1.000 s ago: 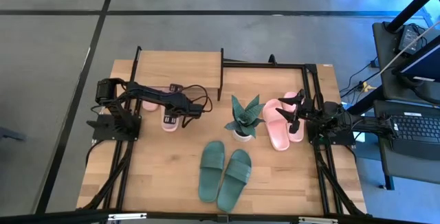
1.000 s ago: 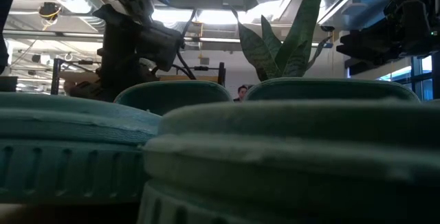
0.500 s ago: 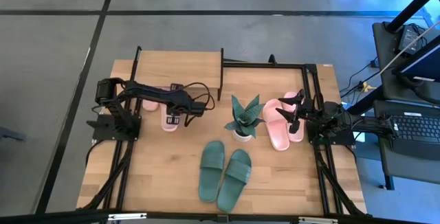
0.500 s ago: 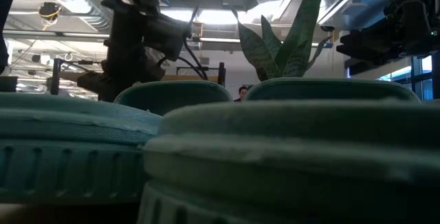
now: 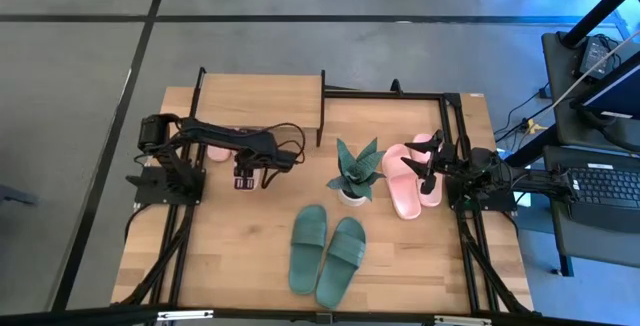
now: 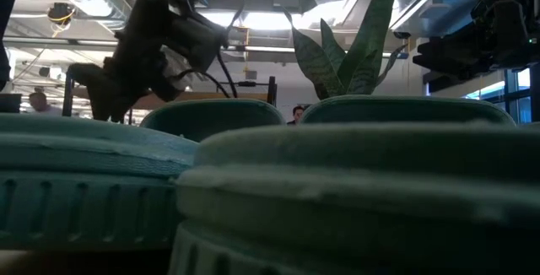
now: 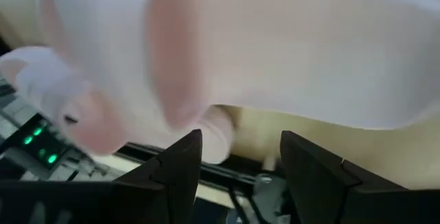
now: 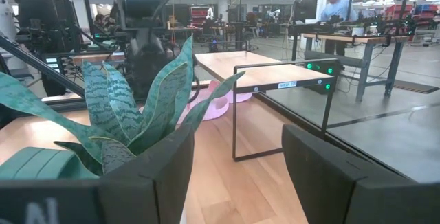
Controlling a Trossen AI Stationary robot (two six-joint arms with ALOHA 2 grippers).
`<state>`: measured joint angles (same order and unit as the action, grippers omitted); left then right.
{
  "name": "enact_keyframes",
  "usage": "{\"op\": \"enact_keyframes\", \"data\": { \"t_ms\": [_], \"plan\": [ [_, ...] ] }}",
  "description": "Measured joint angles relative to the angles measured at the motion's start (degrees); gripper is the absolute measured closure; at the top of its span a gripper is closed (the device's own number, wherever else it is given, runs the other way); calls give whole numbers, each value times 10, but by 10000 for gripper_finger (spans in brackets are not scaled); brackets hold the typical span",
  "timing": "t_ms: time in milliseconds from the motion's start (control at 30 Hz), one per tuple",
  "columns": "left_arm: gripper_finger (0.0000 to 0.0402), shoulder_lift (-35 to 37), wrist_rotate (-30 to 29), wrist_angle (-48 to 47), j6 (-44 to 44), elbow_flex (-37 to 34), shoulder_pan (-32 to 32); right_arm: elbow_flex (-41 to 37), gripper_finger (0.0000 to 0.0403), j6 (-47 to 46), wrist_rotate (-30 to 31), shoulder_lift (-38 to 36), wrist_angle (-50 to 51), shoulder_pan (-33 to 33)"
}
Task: Pick and place slides into the shelf
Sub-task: Put the pink slipper under the shelf
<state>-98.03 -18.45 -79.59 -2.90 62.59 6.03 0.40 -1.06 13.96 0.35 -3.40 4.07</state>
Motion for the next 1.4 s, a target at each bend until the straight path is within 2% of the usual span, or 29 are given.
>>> {"op": "enact_keyframes", "data": {
  "t_ms": [67, 200, 300, 400, 567, 867, 1100, 1400],
  "plan": [
    [212, 8, 23, 5, 0, 0, -12, 0, 182, 0, 0, 0, 0, 0],
    [212, 37, 129, 23, 1, 0, -44, 0, 182, 0, 0, 0, 0, 0],
    [212, 69, 197, 58, -29, 0, -74, 0, 182, 0, 0, 0, 0, 0],
    [212, 92, 229, 120, -68, 0, -107, 0, 182, 0, 0, 0, 0, 0],
    [212, 94, 242, 206, -125, 0, -152, 0, 182, 0, 0, 0, 0, 0],
    [212, 29, 267, 203, -194, -26, -190, 0, 182, 0, 0, 0, 0, 0],
    [212, 8, 254, 203, -251, -61, -166, 0, 182, 0, 0, 0, 0, 0],
    [212, 8, 235, 202, -249, -83, -107, 0, 182, -1, 0, 0, 0, 0]
  ]
}}
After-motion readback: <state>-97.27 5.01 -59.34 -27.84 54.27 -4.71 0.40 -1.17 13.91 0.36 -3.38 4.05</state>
